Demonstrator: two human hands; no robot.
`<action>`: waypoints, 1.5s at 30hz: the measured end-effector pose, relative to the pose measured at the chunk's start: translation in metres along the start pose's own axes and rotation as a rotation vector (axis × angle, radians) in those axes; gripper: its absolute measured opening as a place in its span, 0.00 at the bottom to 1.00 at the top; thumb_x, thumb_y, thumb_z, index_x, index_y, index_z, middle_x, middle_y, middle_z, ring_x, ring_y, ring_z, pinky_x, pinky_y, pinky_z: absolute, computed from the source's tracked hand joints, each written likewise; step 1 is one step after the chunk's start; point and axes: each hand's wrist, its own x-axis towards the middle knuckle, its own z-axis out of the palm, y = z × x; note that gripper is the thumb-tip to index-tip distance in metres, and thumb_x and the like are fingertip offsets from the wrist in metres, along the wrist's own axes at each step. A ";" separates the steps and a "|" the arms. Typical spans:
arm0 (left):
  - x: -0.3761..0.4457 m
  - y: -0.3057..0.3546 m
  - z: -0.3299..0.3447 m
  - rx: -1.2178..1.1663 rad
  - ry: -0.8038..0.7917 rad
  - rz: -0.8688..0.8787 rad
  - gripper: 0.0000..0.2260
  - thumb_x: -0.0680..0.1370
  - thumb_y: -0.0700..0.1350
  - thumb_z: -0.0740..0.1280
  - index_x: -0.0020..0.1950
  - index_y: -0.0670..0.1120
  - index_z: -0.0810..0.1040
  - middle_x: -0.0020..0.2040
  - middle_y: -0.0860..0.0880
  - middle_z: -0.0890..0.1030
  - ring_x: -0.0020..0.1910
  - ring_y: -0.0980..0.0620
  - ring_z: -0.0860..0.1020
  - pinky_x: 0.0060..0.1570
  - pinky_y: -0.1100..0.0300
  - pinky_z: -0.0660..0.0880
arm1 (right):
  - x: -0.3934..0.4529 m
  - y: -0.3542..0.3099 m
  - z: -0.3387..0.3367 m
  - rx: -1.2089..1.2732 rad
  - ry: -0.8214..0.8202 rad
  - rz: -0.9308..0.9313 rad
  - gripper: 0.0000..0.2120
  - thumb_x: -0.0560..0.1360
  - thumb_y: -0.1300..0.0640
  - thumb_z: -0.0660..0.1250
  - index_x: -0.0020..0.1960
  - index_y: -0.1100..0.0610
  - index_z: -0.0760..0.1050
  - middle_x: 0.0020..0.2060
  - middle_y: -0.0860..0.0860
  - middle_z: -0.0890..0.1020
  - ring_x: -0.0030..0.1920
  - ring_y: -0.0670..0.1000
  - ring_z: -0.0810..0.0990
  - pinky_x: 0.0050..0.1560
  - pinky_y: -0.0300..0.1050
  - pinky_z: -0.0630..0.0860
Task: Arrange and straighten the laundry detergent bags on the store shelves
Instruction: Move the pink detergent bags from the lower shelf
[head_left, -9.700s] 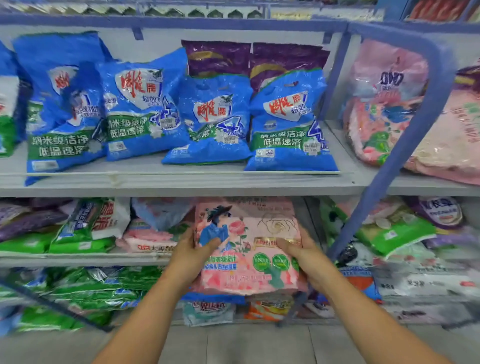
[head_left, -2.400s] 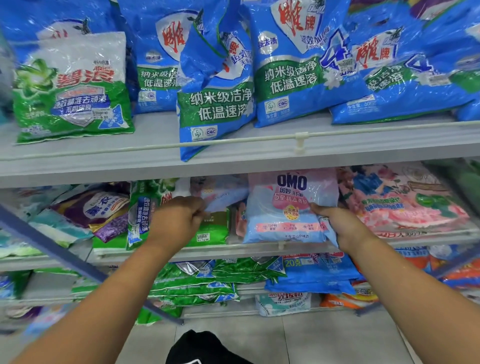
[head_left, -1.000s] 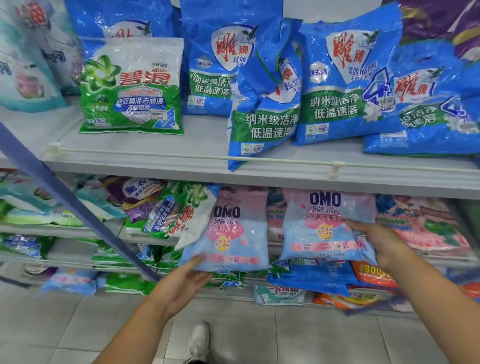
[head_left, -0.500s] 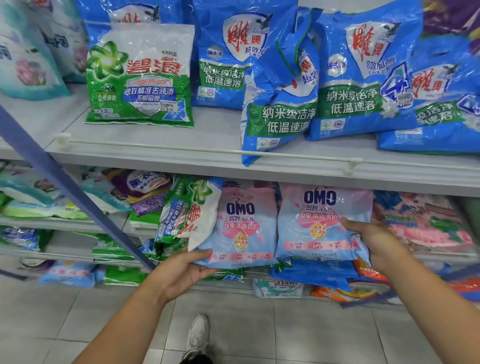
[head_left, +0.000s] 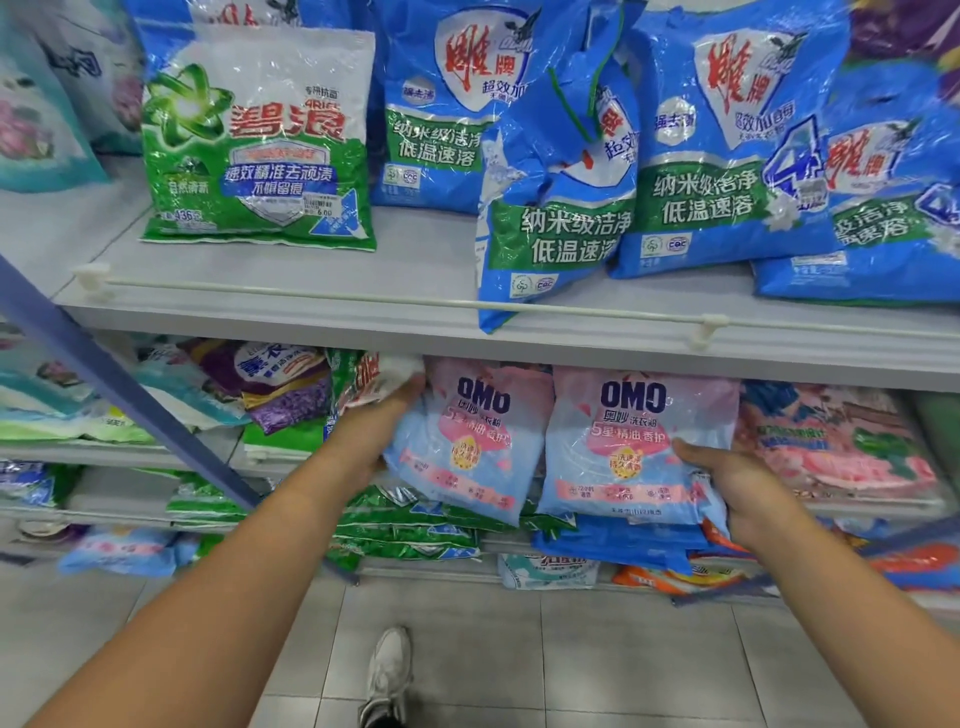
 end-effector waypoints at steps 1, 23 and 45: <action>0.005 0.008 0.005 0.015 0.044 0.016 0.24 0.72 0.65 0.72 0.49 0.44 0.84 0.38 0.48 0.86 0.38 0.48 0.85 0.42 0.57 0.78 | 0.001 0.001 0.001 0.000 0.009 -0.009 0.17 0.76 0.63 0.71 0.63 0.64 0.76 0.54 0.60 0.85 0.53 0.59 0.85 0.53 0.54 0.80; -0.007 -0.005 0.009 0.027 -0.408 -0.258 0.16 0.77 0.46 0.71 0.64 0.43 0.81 0.59 0.42 0.84 0.60 0.44 0.83 0.62 0.49 0.78 | -0.012 -0.004 -0.006 0.018 0.001 0.042 0.14 0.78 0.63 0.69 0.62 0.63 0.76 0.51 0.61 0.86 0.48 0.62 0.87 0.42 0.56 0.85; -0.057 -0.026 0.053 -0.010 -0.078 0.074 0.13 0.74 0.45 0.76 0.56 0.45 0.81 0.51 0.46 0.87 0.49 0.49 0.85 0.53 0.54 0.79 | -0.033 -0.009 -0.016 -0.203 -0.011 -0.140 0.42 0.70 0.46 0.76 0.77 0.59 0.63 0.76 0.56 0.67 0.76 0.59 0.65 0.74 0.56 0.61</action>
